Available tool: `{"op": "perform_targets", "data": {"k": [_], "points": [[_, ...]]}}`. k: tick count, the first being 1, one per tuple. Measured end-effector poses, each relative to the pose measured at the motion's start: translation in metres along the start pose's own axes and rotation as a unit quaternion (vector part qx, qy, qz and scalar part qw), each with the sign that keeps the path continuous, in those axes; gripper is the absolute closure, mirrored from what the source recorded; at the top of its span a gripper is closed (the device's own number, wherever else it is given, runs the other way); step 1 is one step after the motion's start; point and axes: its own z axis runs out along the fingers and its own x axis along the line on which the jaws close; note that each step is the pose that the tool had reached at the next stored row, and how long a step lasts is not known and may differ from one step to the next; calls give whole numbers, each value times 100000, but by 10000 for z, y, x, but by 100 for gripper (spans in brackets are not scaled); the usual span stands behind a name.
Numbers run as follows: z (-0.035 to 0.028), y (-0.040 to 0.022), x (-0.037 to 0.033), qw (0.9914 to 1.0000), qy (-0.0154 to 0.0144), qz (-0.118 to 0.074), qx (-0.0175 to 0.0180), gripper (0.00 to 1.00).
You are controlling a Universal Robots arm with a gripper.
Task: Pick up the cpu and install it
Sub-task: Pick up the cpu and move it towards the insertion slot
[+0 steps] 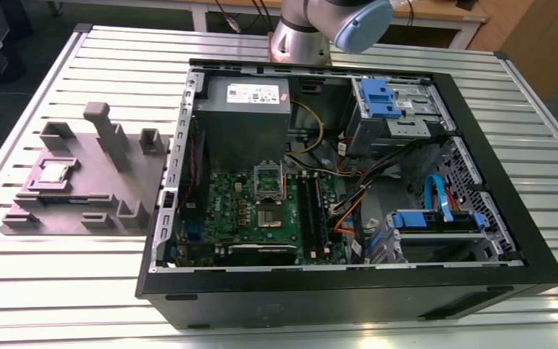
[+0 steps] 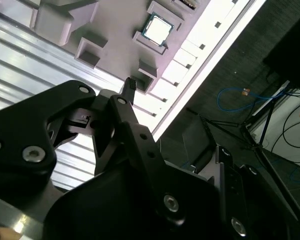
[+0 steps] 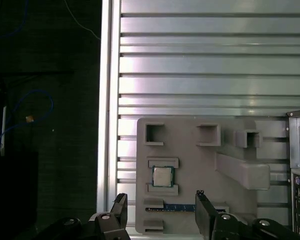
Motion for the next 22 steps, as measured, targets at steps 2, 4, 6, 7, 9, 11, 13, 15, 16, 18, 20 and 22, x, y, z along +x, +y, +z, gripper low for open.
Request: {"op": "perform_targets", "data": {"k": [2, 4, 6, 7, 9, 11, 13, 15, 16, 18, 20, 22], "points": [[4, 0, 0, 100000, -3, 1, -2, 35], [10, -1, 0, 100000, 1, 1, -1, 35], [16, -1, 0, 100000, -4, 0, -2, 35], [18, -1, -1, 100000, -2, 0, -2, 35], [22, -2, -1, 100000, -2, 0, -2, 35], [26, -2, -1, 100000, 1, 1, -1, 35], [29, -2, -1, 100000, 0, 0, 0, 35], [33, -2, -1, 100000, -1, 1, 0, 35], [35, -2, -1, 100000, -1, 0, 0, 35], [38, -2, -1, 100000, -1, 1, -1, 35], [42, -3, -1, 100000, -4, 1, -2, 35], [46, -3, -1, 100000, -2, 3, -2, 35]]}}
